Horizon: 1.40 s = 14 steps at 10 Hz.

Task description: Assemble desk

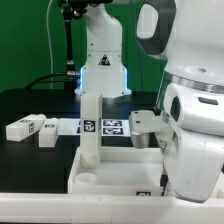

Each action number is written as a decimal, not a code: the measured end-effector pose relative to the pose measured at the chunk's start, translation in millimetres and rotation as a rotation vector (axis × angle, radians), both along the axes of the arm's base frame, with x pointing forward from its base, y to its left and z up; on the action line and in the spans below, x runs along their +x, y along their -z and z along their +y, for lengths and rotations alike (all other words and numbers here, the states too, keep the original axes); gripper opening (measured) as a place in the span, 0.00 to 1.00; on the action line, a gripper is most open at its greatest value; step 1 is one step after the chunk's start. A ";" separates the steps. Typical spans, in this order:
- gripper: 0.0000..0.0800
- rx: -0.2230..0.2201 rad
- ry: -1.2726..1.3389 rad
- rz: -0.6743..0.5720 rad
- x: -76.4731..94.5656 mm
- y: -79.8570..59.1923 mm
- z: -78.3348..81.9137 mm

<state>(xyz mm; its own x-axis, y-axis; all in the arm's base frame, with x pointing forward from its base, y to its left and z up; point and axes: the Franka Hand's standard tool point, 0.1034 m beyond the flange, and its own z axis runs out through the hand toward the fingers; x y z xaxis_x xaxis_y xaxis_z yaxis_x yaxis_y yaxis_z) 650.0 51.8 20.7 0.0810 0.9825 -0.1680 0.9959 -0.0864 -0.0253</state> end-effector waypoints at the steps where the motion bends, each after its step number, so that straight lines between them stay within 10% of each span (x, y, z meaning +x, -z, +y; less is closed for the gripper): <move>1: 0.53 -0.007 0.006 0.023 -3.8 -8.2 -2.1; 2: 0.69 -0.010 0.011 0.031 -4.9 -16.7 -3.6; 7: 0.81 -0.018 0.060 -0.016 10.4 -73.9 -38.5; 14: 0.81 -0.023 0.244 -0.038 8.3 -68.4 -38.9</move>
Offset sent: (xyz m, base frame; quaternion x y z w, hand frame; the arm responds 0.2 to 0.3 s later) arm -0.0086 -0.0258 0.0508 0.0115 -0.0394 -0.0077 0.9991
